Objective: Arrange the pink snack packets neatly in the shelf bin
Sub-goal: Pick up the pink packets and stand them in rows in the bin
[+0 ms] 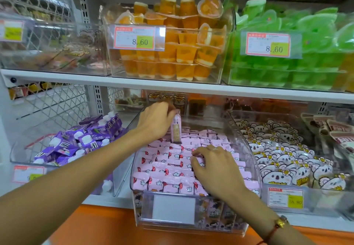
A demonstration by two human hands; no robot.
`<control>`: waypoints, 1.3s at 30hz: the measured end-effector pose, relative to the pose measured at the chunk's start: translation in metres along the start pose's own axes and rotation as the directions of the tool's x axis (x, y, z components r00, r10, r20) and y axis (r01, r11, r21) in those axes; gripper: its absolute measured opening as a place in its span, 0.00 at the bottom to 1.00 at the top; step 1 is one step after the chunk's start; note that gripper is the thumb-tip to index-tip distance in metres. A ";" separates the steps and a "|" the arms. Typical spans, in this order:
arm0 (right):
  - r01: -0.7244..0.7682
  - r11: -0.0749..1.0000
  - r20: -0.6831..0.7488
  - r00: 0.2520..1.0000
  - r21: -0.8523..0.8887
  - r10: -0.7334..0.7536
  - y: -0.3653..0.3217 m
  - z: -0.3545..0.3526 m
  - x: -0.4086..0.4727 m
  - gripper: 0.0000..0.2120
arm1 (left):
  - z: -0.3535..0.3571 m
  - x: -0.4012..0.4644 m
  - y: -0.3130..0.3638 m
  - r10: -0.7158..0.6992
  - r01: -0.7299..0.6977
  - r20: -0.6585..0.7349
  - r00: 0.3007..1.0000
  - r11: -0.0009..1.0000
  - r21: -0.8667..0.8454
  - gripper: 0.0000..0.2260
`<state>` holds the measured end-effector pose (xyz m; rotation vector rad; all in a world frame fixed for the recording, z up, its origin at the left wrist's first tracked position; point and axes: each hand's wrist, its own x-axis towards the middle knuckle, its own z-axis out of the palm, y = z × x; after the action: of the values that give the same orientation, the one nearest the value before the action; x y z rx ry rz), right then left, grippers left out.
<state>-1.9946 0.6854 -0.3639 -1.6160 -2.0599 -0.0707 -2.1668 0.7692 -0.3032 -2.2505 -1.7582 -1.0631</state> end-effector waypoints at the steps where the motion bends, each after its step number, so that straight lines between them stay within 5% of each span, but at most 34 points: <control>1: -0.001 1.000 -0.001 1.000 0.000 0.001 0.000 0.000 0.000 0.17 | -0.004 -0.007 0.000 -0.019 0.016 -0.053 0.998 0.998 -0.063 0.13; 6: 0.027 1.000 -0.009 1.000 -0.017 -0.027 -0.001 -0.002 0.000 0.15 | -0.023 -0.046 0.000 -0.198 0.041 -0.284 0.938 0.879 -0.476 0.08; 9: 0.034 0.991 -0.190 0.982 0.131 -0.008 -0.005 -0.013 0.004 0.15 | -0.030 -0.067 0.005 -0.288 0.018 -0.302 0.909 0.749 -0.663 0.07; 12: 0.153 0.936 -0.378 0.925 0.316 -0.024 -0.018 -0.028 0.007 0.13 | -0.033 -0.082 0.007 -0.328 0.036 -0.239 0.914 0.652 -0.758 0.07; 16: 0.287 0.884 -0.223 0.951 0.369 -0.215 -0.035 -0.031 0.001 0.21 | -0.035 -0.091 0.010 -0.399 0.163 -0.040 0.916 0.462 -0.872 0.08; 19: 0.304 0.849 -0.273 0.941 0.431 -0.199 -0.035 -0.033 0.002 0.18 | -0.036 -0.093 0.012 -0.410 0.240 0.080 0.908 0.357 -0.903 0.06; 21: 0.166 0.732 -0.200 0.979 0.661 -0.042 -0.034 -0.038 0.004 0.11 | -0.039 -0.093 0.009 -0.372 0.258 0.112 0.921 0.370 -0.892 0.08; 23: -0.082 0.492 0.027 0.993 0.867 0.117 -0.034 -0.040 0.006 0.06 | -0.041 -0.094 0.005 -0.269 0.231 0.121 0.955 0.426 -0.875 0.09; 26: -0.292 0.275 0.246 0.950 0.916 0.191 -0.035 -0.044 0.008 0.10 | -0.043 -0.094 0.006 -0.091 0.145 0.114 0.989 0.600 -0.787 0.14; 30: -0.376 0.052 0.357 0.909 0.925 0.217 -0.036 -0.046 0.007 0.18 | -0.042 -0.093 0.009 -0.089 0.093 0.048 0.995 0.621 -0.778 0.18; 33: -0.367 -0.037 0.369 0.918 0.929 0.143 -0.032 -0.047 0.007 0.28 | -0.038 -0.092 0.009 -0.158 0.123 0.032 0.987 0.611 -0.782 0.12; 39: -0.217 0.031 0.203 0.948 0.976 0.246 -0.031 -0.045 0.009 0.17 | -0.031 -0.081 0.006 -0.062 0.074 0.043 0.997 0.715 -0.695 0.13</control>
<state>-2.0084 0.6689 -0.3128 -0.8692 -1.0759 1.2303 -2.1836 0.6860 -0.3241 -2.5729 -1.6214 -2.0164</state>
